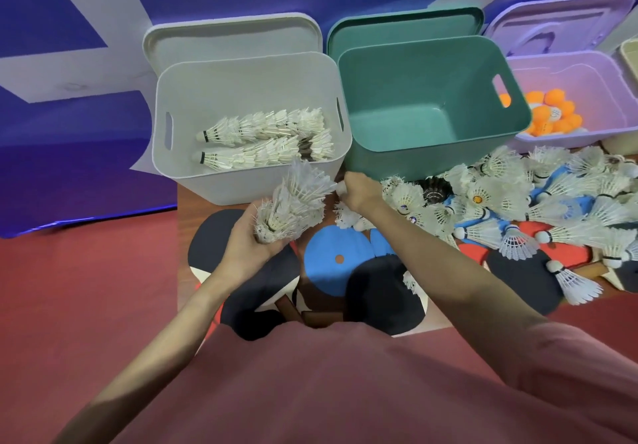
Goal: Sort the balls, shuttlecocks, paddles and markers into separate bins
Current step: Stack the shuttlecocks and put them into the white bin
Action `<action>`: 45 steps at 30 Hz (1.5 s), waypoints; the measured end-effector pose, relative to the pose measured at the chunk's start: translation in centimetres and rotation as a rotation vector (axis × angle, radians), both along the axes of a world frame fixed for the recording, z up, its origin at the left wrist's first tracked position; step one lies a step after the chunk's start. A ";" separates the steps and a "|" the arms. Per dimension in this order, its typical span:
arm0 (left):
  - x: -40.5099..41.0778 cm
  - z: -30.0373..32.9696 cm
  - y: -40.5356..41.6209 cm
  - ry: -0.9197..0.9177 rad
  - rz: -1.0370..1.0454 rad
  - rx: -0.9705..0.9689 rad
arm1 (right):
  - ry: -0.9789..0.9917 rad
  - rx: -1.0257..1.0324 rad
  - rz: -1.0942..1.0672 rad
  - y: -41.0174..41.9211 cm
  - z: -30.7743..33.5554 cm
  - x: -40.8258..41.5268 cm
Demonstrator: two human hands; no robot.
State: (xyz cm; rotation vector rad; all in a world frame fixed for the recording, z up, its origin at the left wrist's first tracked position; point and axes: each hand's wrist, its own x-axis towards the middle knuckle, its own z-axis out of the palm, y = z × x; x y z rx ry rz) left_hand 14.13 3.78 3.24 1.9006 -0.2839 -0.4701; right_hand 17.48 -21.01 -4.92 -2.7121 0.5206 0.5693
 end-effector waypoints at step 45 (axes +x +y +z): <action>-5.4 -2.6 -8.0 0.021 -0.012 0.119 | -0.581 0.268 -0.181 -9.1 1.3 -12.7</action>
